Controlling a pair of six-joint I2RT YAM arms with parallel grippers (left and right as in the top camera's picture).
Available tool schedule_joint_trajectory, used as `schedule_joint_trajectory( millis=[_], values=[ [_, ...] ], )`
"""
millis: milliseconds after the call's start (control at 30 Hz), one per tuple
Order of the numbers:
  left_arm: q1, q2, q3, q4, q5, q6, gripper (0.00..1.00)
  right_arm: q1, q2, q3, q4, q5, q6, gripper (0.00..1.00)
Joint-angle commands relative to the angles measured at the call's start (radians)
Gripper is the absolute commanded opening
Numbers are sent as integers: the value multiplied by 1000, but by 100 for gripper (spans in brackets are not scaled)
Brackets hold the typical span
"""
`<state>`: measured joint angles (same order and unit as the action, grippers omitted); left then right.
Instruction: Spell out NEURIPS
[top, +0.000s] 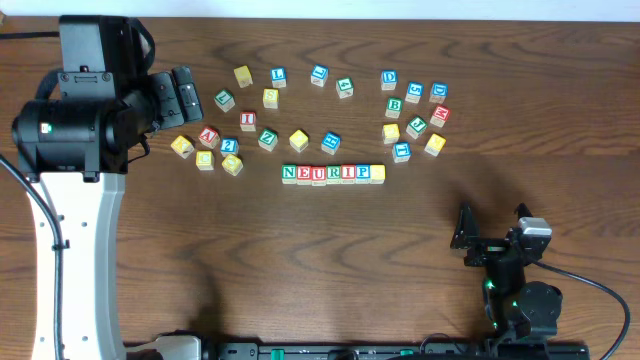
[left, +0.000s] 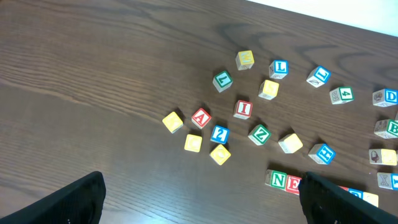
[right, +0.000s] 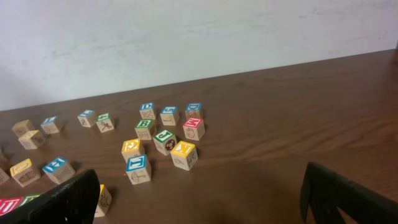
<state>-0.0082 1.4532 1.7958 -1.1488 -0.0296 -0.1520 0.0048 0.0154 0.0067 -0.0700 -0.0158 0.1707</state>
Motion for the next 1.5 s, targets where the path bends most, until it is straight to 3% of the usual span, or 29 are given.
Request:
schedule_joint_trajectory(
  millis=[0,433,667,833,1300,1467],
  values=[
    [2,0,9,-3,-9,10,98,6,-6,-1,-3,-14,-8,99],
    [3,-19,-8,-3,-9,10,98,6,-6,-1,-3,-14,-8,99],
    [3,-172,-132,-3,-9,10,98,6,-6,-1,-3,-14,-8,99],
    [26,-360,-315,49,-63,37,98,6,-6,-1,-3,-14,-8,99],
    [75,-1062,-1268,883,-56,70,98,6,-6,-1,-3,-14,-8,99],
    [75,-1245,-1477,983,-58,71,98,6,-6,-1,-3,-14,-8,99]
  ],
)
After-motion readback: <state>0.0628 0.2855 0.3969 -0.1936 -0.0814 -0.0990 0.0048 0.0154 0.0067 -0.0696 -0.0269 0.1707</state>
